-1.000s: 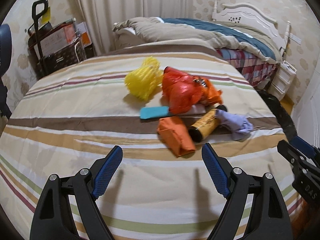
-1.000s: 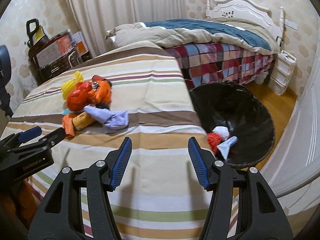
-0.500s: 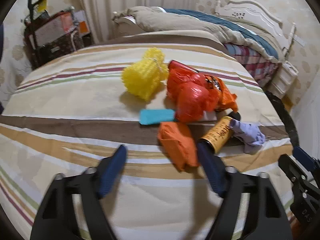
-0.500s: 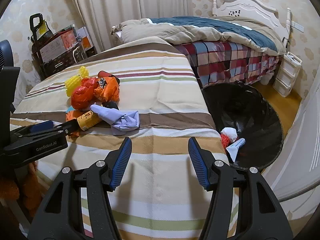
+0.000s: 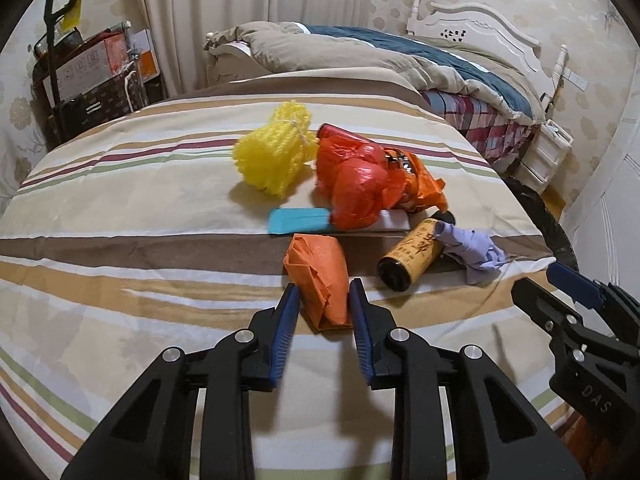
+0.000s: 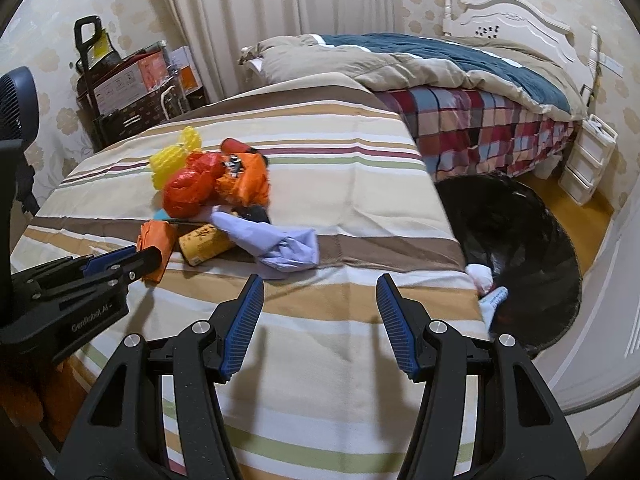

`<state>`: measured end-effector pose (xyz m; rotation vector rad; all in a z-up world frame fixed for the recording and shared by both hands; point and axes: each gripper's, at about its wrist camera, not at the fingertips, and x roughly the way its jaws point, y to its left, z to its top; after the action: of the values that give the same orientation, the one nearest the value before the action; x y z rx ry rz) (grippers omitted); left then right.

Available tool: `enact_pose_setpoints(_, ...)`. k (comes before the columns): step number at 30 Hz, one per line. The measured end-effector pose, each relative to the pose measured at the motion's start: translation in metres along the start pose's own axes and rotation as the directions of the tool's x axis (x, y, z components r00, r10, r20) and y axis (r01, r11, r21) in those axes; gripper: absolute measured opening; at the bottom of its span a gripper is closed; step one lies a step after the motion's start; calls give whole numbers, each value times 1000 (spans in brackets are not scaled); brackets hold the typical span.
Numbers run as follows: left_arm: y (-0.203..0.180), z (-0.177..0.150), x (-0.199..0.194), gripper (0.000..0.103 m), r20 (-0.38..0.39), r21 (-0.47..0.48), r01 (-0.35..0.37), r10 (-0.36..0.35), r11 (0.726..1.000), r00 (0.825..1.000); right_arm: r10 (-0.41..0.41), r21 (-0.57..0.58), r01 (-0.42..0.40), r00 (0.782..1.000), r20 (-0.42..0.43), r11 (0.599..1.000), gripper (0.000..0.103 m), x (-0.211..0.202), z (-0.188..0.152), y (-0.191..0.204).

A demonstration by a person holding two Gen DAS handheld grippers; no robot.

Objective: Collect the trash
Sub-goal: 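Return the left tool to the bed and grasp the orange bag, then grasp the lavender cloth with the right tool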

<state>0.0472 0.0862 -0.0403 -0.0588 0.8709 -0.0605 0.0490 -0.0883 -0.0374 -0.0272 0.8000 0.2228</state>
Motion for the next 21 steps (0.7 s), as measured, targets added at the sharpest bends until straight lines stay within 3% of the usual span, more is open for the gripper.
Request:
enact_pose_setpoints(15,32,1,-7,29,30,-38,-61,63,997,998,3,-49,-7,997,-78,999,57,40,23,22)
enact_pose_setpoints(18,32,0,-7,29,29,-39,-59,61,997,998,1,-65,-7,996,-90,998,44,41,22,25)
enact_pose_setpoints(21,31,-2,-6,29,26,-38,-54,55,998,998,1,-74,-8,996,-89,997,42,40,20,26)
